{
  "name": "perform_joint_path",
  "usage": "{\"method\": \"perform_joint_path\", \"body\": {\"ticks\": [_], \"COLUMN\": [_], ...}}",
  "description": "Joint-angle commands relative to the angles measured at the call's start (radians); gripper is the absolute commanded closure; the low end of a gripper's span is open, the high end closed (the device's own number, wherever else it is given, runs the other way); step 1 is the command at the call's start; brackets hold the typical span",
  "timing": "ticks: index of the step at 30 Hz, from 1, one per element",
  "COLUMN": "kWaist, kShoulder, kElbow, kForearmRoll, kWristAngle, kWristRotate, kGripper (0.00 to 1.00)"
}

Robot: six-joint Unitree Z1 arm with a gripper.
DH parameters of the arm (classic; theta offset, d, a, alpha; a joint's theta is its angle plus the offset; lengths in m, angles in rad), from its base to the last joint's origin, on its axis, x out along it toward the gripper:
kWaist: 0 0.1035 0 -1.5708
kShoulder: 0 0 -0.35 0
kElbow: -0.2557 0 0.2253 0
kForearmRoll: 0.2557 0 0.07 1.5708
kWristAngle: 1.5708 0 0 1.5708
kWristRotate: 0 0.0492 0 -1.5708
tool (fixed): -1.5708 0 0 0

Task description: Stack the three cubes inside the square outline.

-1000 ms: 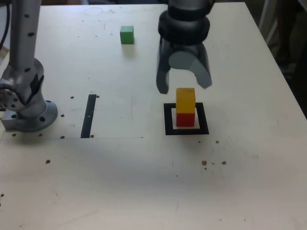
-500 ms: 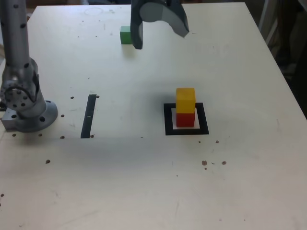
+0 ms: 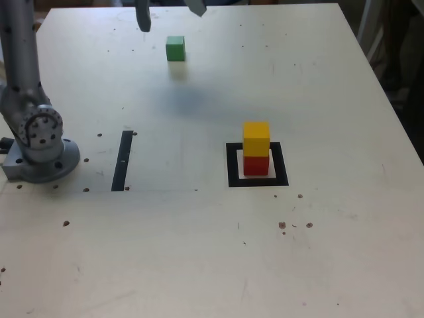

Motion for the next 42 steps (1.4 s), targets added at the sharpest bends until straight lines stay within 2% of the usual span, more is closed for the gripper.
{"method": "perform_joint_path", "body": {"ticks": [1,8,13,25,33,42], "kWaist": [0.026,0.117,0.183,0.310,0.314,0.310], "kShoulder": [0.009,0.074,0.164,0.329,0.331,0.347], "kElbow": [-0.008,-0.089,-0.140,-0.151,-0.064,-0.079], "kForearmRoll": [-0.002,0.016,-0.019,-0.092,-0.204,-0.224], "kWristAngle": [0.008,0.013,0.014,-0.021,-0.106,-0.101], "kWristRotate": [0.039,0.232,0.306,0.354,0.398,0.400], "kGripper": [0.01,0.00,0.00,0.00,0.00,0.09]}}
